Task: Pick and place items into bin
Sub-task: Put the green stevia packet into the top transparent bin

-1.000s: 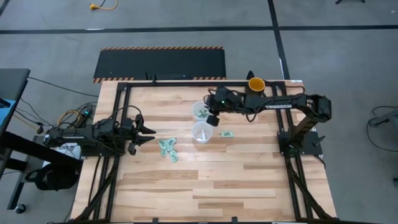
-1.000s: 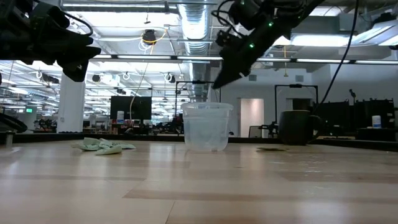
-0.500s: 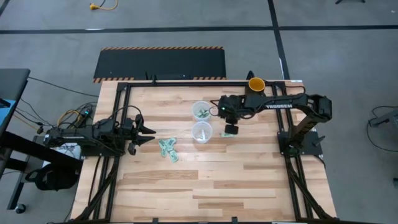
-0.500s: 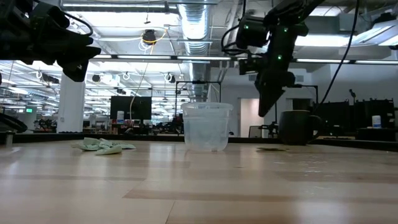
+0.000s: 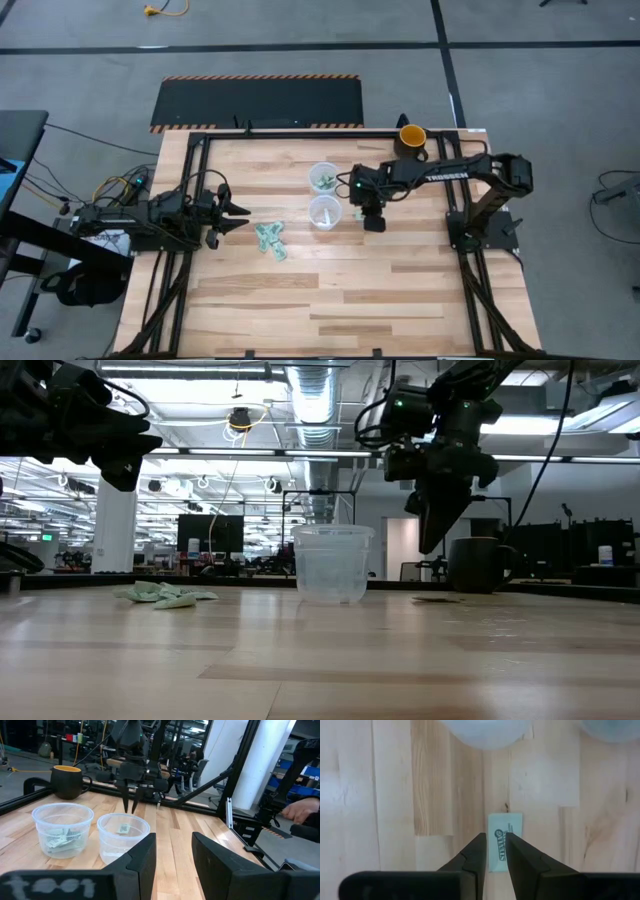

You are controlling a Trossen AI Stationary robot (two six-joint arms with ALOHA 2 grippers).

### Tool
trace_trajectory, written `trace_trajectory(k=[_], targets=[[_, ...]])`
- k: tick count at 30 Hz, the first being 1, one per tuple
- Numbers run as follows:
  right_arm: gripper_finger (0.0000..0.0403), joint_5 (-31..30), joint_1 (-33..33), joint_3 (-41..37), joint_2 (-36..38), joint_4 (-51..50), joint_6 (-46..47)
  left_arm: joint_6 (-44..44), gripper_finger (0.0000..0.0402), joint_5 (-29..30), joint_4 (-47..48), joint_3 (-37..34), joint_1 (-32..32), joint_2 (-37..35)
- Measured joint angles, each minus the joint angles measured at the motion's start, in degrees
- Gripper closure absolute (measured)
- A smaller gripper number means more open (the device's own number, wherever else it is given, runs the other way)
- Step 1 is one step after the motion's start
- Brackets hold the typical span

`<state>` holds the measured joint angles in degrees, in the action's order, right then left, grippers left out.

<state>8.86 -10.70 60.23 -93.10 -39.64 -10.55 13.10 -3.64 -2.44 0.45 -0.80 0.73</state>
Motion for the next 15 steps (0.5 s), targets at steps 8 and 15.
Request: trace_trajectory(k=[8, 15], targets=[[0.0313, -2.92, 0.74, -0.13, -0.15, 0.39, 1.53, 0.0, 0.0288, 0.0, 0.02, 0.02, 0.0, 0.0], [0.0257, -3.19, 1.2, -0.01, -2.98, 2.49, 3.04, 0.0, 0.0287, 0.0, 0.02, 0.02, 0.0, 0.02]])
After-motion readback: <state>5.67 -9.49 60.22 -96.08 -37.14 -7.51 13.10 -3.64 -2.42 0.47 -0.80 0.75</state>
